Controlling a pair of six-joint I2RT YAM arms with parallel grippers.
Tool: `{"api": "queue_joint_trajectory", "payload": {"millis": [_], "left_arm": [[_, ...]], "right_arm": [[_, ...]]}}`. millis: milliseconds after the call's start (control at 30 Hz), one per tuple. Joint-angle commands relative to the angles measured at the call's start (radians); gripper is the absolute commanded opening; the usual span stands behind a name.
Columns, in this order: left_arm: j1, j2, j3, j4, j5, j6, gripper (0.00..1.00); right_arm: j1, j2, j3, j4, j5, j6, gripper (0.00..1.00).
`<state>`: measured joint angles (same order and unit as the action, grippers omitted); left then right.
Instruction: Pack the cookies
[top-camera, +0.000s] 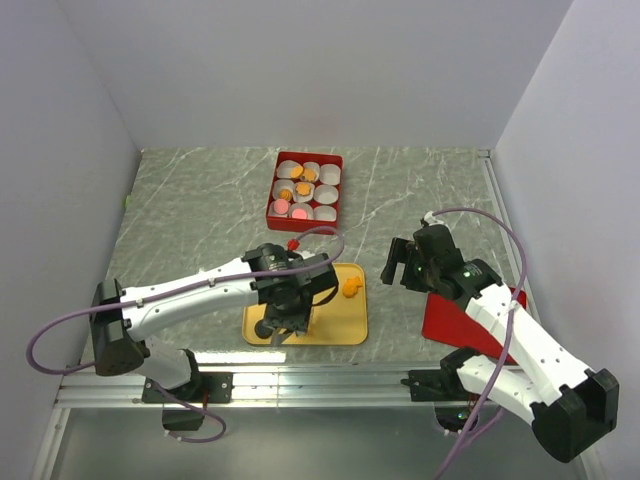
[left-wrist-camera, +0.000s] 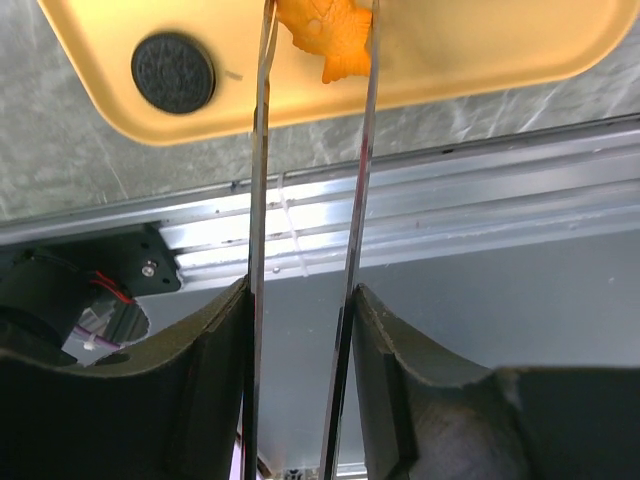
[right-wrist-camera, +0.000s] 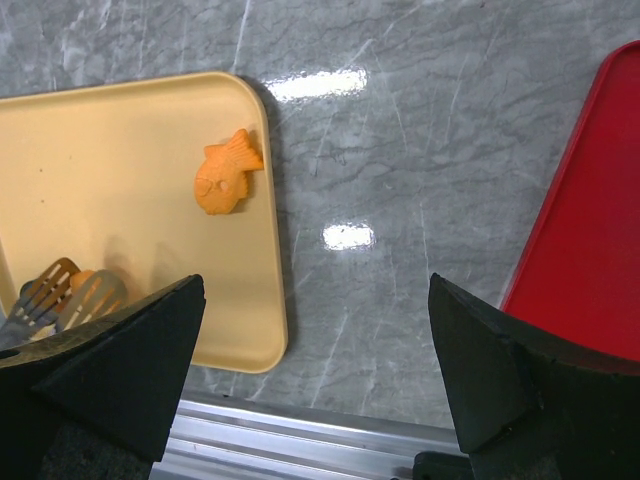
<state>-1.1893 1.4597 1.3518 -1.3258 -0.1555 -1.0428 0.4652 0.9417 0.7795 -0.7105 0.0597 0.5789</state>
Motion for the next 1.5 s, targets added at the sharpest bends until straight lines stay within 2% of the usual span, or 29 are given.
{"api": "queue_joint_trajectory", "payload": {"millis": [0,200,500,800,1100,1200,1467], "left_arm": [[0.022,0.021,0.085,-0.03,-0.044,0.053,0.47],[0.08,0.063,0.181,-0.038,-0.065,0.124,0.47],[0.249,0.139,0.305,0.01,-0.085,0.263,0.46],[0.414,0.336,0.624,0.031,-0.09,0.372,0.47],[0.528,0.571,0.92,0.102,-0.004,0.388,0.47],[0.551,0.625,0.958,0.16,0.02,0.389,0.47],[0.622,0.68,0.962,0.318,0.036,0.38,0.48]], "right_arm": [[0.006,0.008,0.004,0.019,0.029,-0.01,0.99],[0.007,0.034,0.026,0.02,0.045,-0.016,0.99],[0.006,0.106,0.084,0.039,0.068,-0.033,0.99],[0.003,0.224,0.174,0.071,0.043,-0.071,1.0],[-0.028,0.384,0.426,-0.001,-0.018,-0.122,1.0],[-0.039,0.416,0.469,-0.021,-0.031,-0.132,1.0],[-0.056,0.453,0.449,-0.017,-0.077,-0.125,1.0]]}}
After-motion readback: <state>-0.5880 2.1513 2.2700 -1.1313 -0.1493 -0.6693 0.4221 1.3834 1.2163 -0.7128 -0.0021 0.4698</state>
